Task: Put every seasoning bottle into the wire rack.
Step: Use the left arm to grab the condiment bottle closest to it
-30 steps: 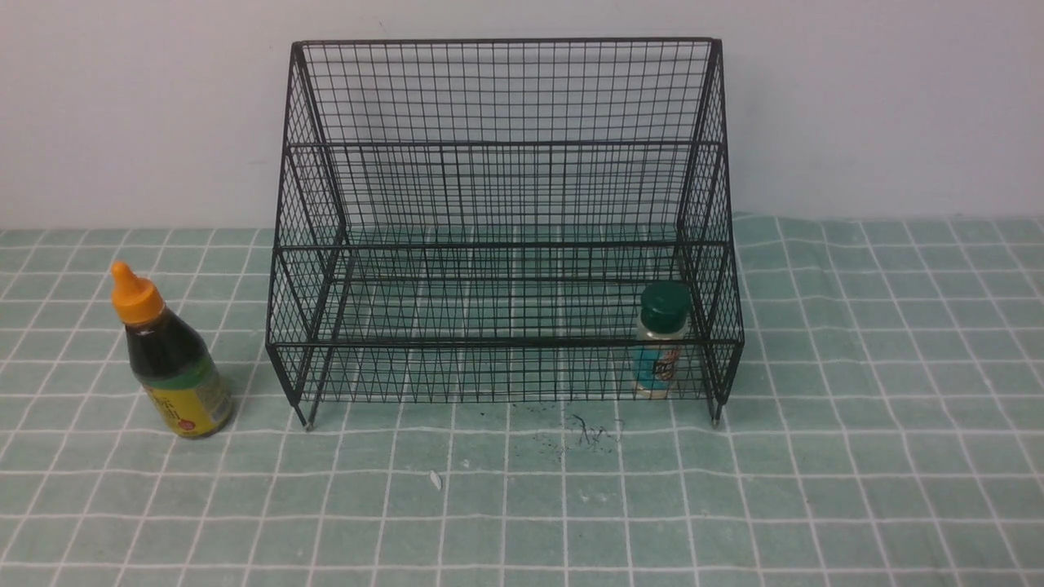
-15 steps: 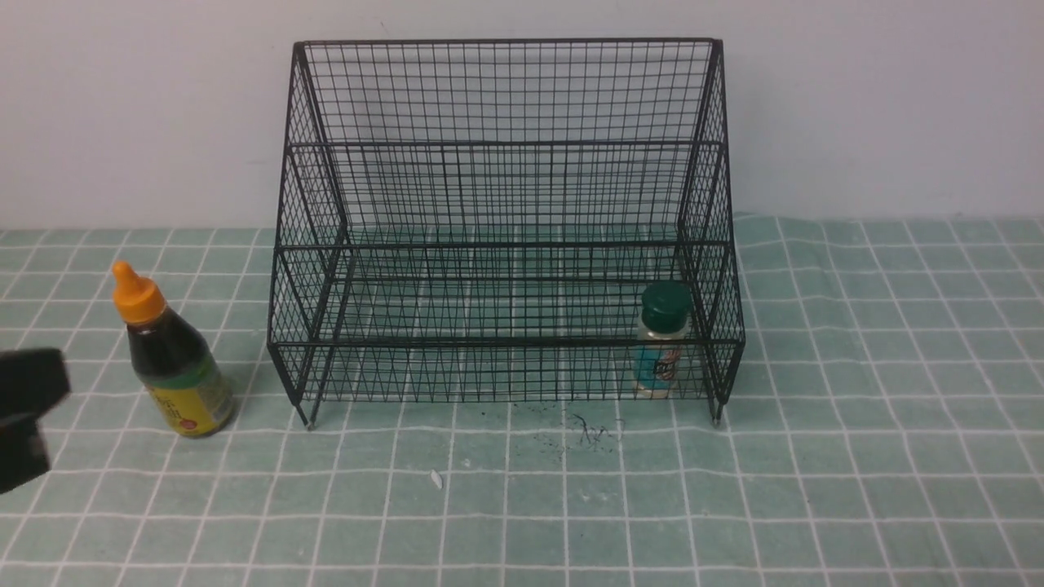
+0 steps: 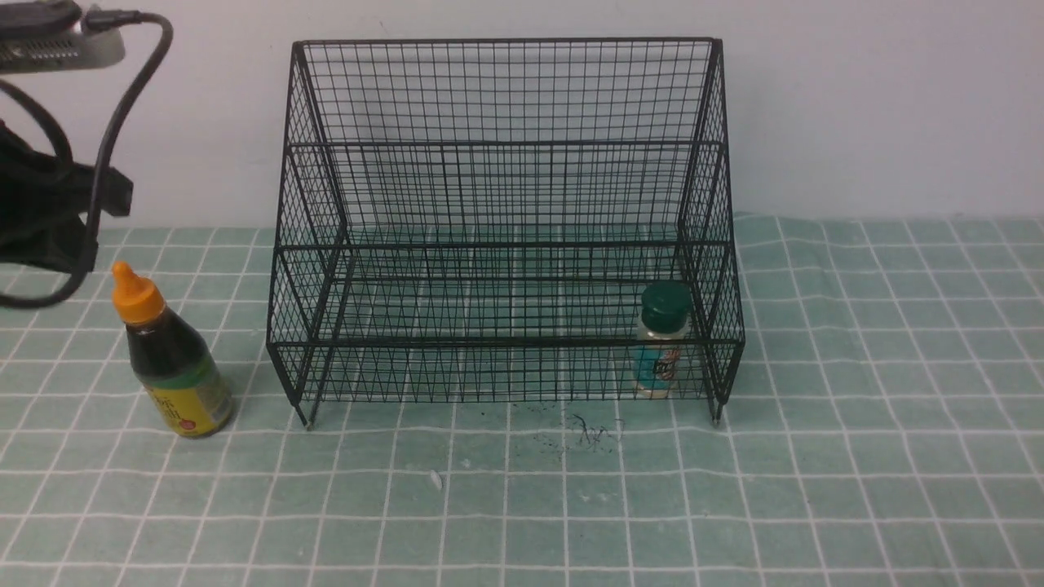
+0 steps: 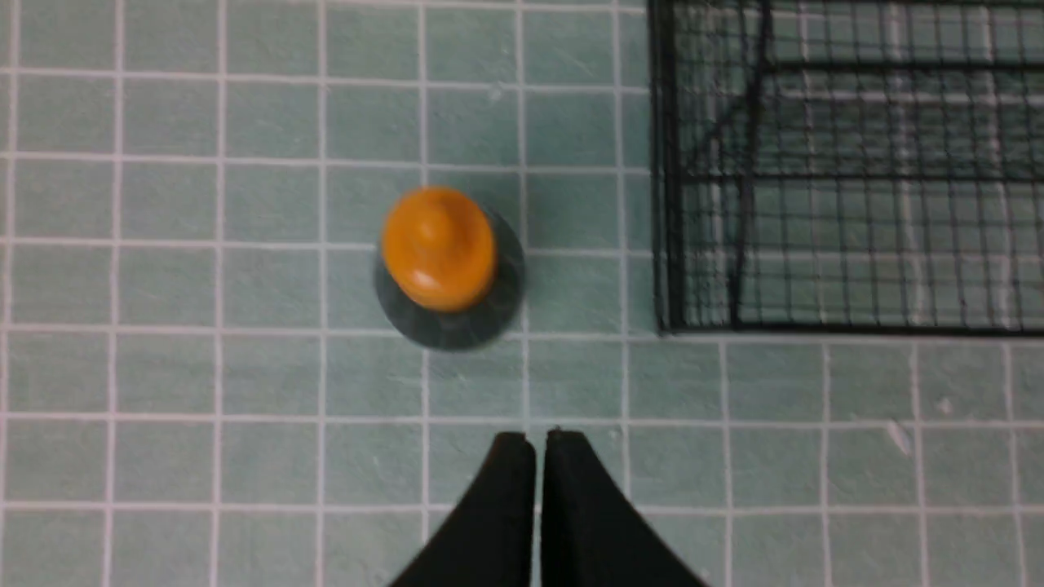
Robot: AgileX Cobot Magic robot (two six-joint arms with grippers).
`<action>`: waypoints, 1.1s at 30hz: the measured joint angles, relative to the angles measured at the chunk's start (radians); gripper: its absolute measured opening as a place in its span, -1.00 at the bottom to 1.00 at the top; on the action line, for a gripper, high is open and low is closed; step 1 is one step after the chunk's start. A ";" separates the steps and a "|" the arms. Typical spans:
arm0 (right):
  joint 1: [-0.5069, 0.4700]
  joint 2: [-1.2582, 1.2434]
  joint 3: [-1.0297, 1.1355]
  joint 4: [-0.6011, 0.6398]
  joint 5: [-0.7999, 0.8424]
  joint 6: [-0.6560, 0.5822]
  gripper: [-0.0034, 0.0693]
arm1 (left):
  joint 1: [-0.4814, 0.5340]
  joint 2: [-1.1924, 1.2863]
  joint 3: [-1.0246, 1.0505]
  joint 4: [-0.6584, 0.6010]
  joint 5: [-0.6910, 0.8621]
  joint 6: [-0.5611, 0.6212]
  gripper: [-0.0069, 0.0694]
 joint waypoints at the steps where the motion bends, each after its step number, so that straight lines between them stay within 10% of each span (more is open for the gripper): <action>1: 0.000 0.000 0.000 0.000 0.000 0.000 -0.95 | 0.001 0.032 -0.031 0.003 0.013 0.014 -0.79; 5: 0.000 0.000 0.000 0.000 0.000 0.000 -0.95 | 0.001 0.111 -0.080 0.000 0.018 0.054 -0.65; 17: 0.000 0.000 0.000 0.000 0.000 -0.001 -0.95 | 0.001 0.264 -0.090 0.086 -0.050 0.097 0.65; 23: 0.000 0.000 0.000 0.000 0.000 -0.001 -0.95 | 0.001 0.329 -0.092 0.036 -0.054 0.097 0.64; 29: 0.000 0.000 0.000 0.000 0.000 -0.001 -0.95 | 0.001 0.363 -0.093 0.029 -0.039 0.094 -0.05; 33: 0.000 0.000 0.000 0.000 0.000 -0.001 -0.95 | 0.001 0.359 -0.108 0.030 0.019 0.084 0.00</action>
